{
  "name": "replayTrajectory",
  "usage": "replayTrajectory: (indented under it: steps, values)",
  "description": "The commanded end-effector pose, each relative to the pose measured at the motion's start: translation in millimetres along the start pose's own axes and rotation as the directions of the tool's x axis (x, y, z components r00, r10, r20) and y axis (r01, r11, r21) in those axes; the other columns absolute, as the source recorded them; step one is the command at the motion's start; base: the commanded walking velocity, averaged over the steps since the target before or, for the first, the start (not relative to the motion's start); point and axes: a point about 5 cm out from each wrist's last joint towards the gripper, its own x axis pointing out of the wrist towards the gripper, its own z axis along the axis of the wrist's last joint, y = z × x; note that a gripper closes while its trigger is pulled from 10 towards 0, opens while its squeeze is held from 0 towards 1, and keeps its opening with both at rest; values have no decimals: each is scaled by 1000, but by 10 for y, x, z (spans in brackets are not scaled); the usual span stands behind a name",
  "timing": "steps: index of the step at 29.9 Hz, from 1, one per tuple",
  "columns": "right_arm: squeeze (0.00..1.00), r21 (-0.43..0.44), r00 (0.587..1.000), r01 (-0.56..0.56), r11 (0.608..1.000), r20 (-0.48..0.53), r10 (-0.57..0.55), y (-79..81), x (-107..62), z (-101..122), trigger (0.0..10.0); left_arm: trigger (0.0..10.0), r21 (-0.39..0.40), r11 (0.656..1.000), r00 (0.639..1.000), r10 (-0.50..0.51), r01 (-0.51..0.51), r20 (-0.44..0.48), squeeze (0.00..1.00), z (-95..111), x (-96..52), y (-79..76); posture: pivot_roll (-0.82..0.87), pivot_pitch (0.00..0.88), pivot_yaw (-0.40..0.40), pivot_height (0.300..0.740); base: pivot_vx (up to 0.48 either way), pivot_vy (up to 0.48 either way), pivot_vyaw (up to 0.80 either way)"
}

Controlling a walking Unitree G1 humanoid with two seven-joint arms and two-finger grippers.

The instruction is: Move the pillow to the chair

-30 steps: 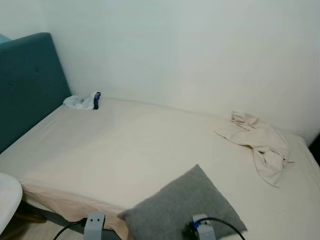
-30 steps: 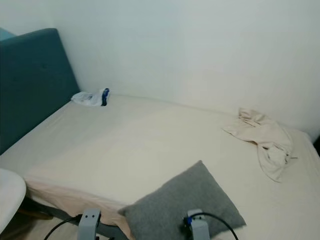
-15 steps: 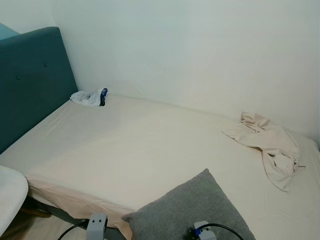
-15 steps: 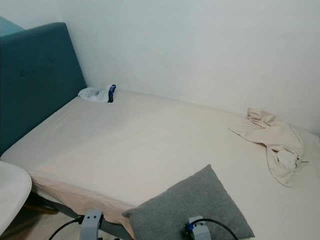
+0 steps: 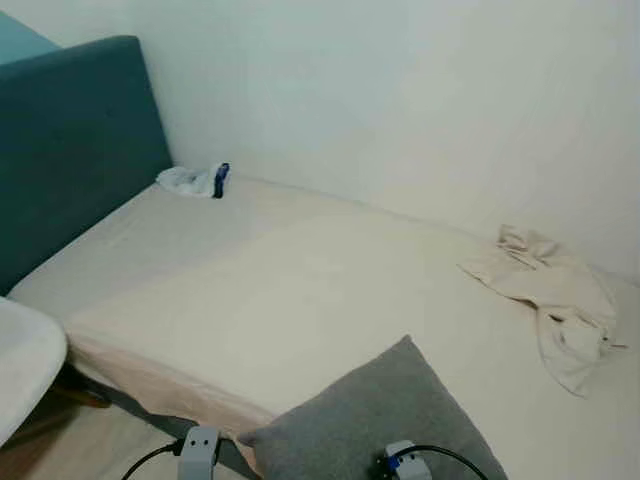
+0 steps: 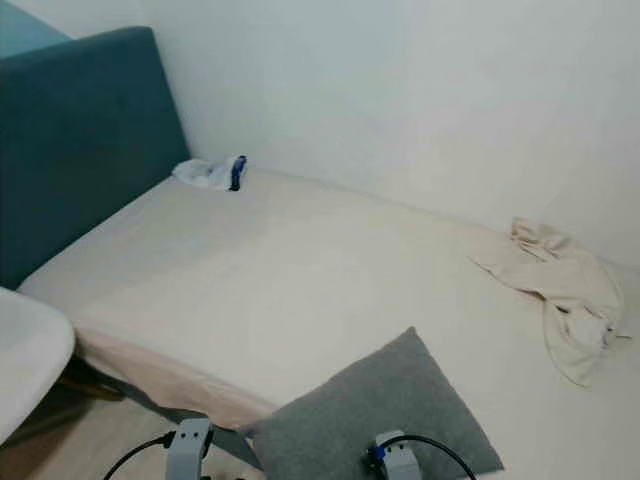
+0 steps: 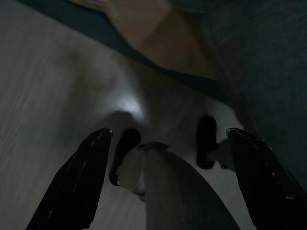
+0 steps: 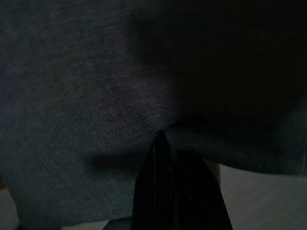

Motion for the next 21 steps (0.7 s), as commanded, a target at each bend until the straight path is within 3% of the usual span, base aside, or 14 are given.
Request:
replayTrajectory:
  steps: [1, 11, 15, 17, 21]
  values:
    - [0, -26, 1000, -13, 1000, 3, 13, 70, 30, 66, 10000, 10000, -17, 1000, 999, 22, -22, -28, 0, -72, -27, 65, 107, 0, -57, 740, 0, 0, 681]
    - [0, -38, 1000, -24, 999, 11, 24, 216, 85, 157, 10000, 10000, -8, 1000, 999, 20, -20, -32, 0, -80, -34, 81, 110, 0, -52, 740, 0, 0, 679]
    - [0, -36, 1000, -21, 999, 3, 21, 180, 68, 95, 10000, 10000, -2, 1000, 999, 19, -19, -32, 0, -79, -35, 83, 110, 0, -50, 740, 0, 0, 681]
    - [0, -30, 1000, -10, 999, -27, 9, 22, -18, -159, 10000, 10000, 3, 1000, 999, 19, -19, -34, 0, -79, -36, 87, 111, 0, -47, 740, 0, 0, 681]
    - [0, -27, 999, -9, 1000, -35, 8, -4, -39, -222, 10000, 10000, 3, 1000, 999, 20, -20, -35, 0, -80, -37, 90, 111, 0, -47, 740, 0, 0, 681]
